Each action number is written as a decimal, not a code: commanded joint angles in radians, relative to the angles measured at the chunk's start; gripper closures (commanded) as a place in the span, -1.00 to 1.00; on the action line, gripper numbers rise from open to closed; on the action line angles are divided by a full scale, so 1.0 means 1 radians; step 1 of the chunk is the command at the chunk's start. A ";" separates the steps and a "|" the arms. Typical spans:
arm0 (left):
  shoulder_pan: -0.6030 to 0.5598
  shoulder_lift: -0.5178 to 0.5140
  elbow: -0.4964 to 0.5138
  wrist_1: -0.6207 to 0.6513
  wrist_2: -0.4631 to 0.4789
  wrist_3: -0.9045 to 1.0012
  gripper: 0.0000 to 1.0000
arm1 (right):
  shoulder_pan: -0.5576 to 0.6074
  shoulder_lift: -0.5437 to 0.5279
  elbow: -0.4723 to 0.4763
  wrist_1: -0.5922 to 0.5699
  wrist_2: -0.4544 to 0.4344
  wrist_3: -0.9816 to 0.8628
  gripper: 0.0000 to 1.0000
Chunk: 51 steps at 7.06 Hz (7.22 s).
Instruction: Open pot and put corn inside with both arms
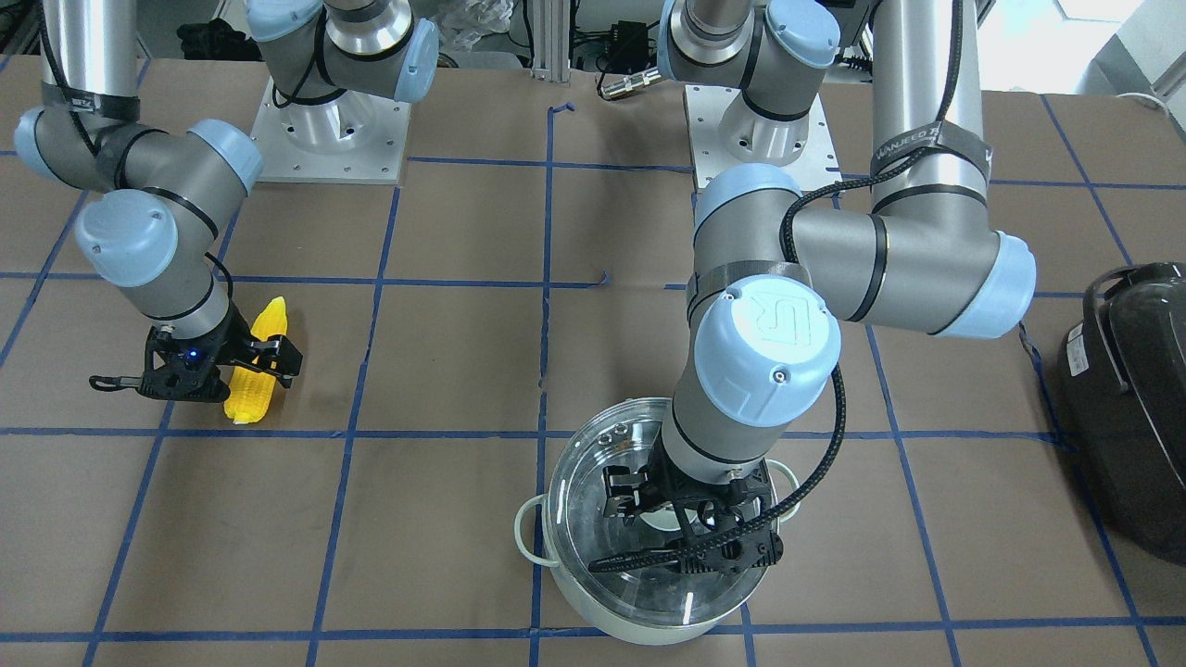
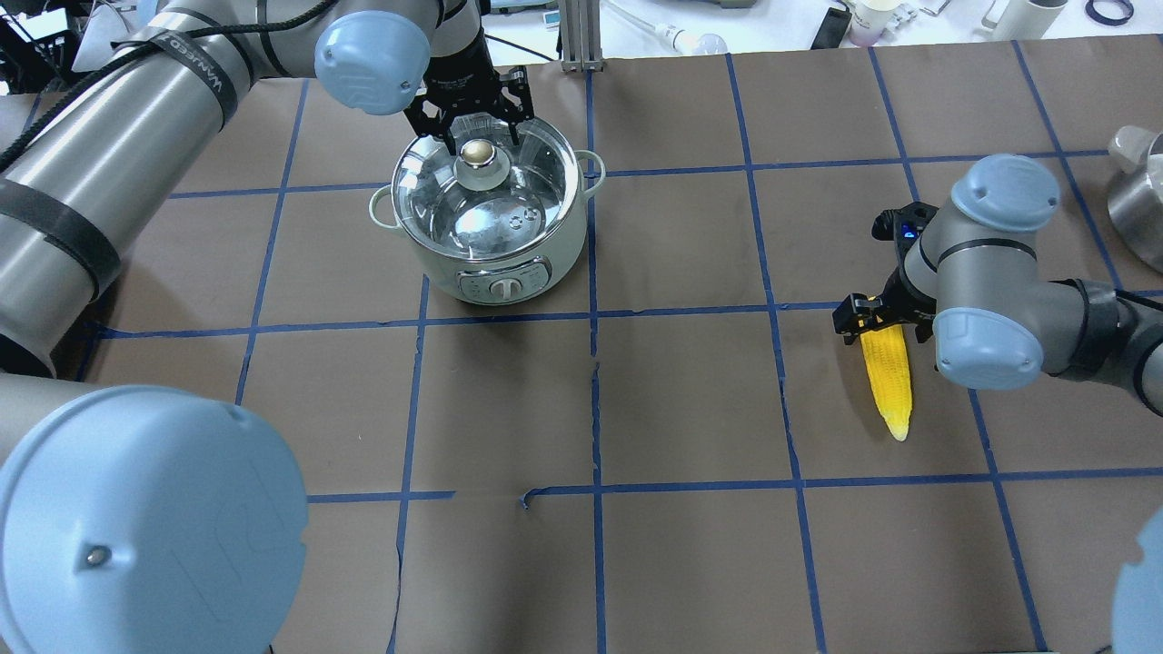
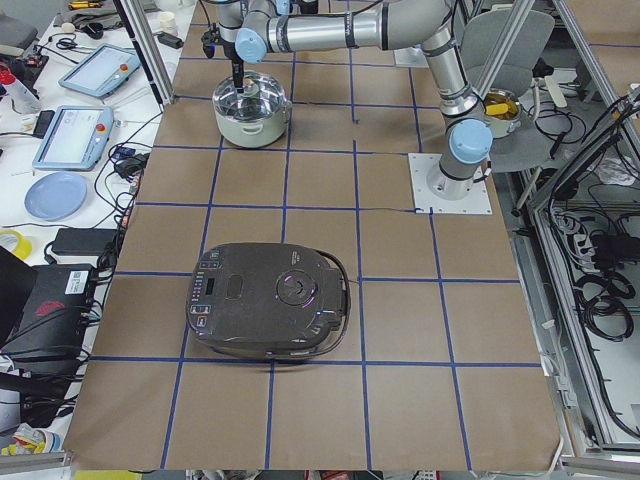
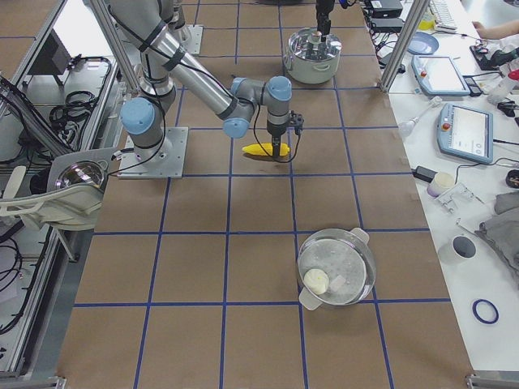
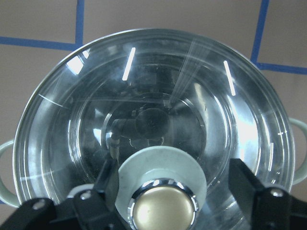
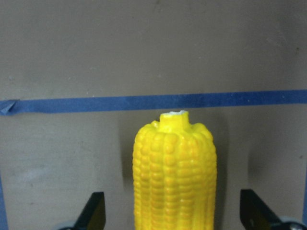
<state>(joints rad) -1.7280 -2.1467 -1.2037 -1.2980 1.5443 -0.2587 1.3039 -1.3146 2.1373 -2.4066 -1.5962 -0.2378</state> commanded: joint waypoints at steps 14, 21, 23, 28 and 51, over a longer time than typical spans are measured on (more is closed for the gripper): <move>0.557 0.176 -0.581 0.383 -0.003 0.784 1.00 | 0.113 -0.029 -0.258 0.209 0.036 -0.054 0.42; 0.550 0.201 -0.585 0.343 -0.018 0.834 -1.00 | 0.526 0.286 -0.999 0.549 0.094 0.409 0.39; 0.510 0.319 -0.472 0.027 -0.015 0.825 -1.00 | 0.618 0.392 -1.193 0.584 0.085 0.592 0.35; 0.317 0.548 -0.316 -0.213 -0.026 0.717 -1.00 | 0.693 0.506 -1.217 0.491 0.097 0.667 0.27; 0.189 0.593 -0.389 -0.138 0.014 0.285 -1.00 | 0.253 -0.284 -0.637 0.802 0.021 0.079 -1.00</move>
<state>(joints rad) -1.5426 -1.5482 -1.5948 -1.4367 1.5592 0.0110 1.5559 -1.5980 1.4931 -1.5493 -1.5629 -0.1894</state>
